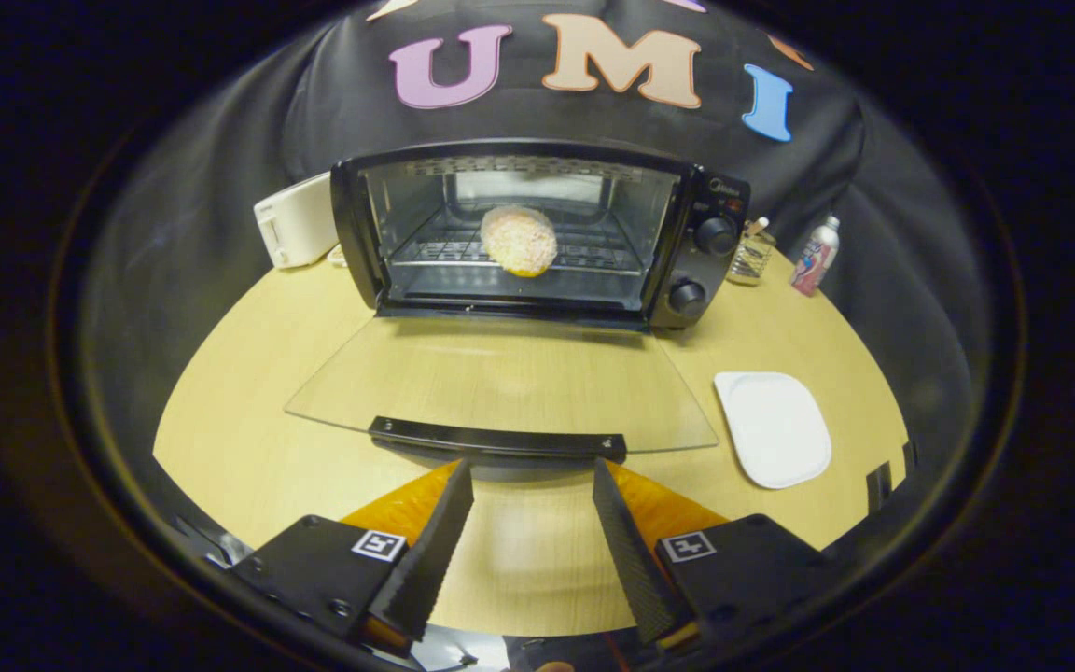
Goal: Open the toaster oven, put the food inside, and close the toaster oven door.
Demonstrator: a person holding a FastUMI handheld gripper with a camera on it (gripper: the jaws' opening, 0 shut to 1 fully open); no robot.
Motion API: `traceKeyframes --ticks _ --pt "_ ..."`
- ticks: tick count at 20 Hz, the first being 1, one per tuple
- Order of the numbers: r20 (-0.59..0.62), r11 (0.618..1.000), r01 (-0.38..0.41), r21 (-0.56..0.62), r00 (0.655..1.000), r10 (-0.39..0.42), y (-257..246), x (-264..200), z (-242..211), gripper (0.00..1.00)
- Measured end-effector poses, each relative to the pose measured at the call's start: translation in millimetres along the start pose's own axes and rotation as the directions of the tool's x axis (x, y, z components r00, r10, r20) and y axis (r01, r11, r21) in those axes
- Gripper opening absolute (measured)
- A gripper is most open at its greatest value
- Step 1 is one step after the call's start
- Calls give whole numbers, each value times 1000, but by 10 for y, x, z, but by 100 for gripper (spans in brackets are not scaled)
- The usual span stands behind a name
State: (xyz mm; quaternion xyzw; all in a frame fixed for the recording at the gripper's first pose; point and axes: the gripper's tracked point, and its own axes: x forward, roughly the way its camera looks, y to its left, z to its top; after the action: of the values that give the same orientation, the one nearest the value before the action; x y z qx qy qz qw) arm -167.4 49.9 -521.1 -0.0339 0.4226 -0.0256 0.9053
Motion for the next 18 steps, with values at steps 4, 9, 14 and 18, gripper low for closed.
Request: traceKeyframes --ticks 4,9,14,18 --pt "-11 1000 -12 29 1000 12 30 17 -13 82" --pt "16 997 -25 68 1000 23 36 -52 93 82" --pt "77 997 -32 64 997 27 19 -179 329 82" --pt "134 1000 -26 10 991 24 26 -277 597 83"
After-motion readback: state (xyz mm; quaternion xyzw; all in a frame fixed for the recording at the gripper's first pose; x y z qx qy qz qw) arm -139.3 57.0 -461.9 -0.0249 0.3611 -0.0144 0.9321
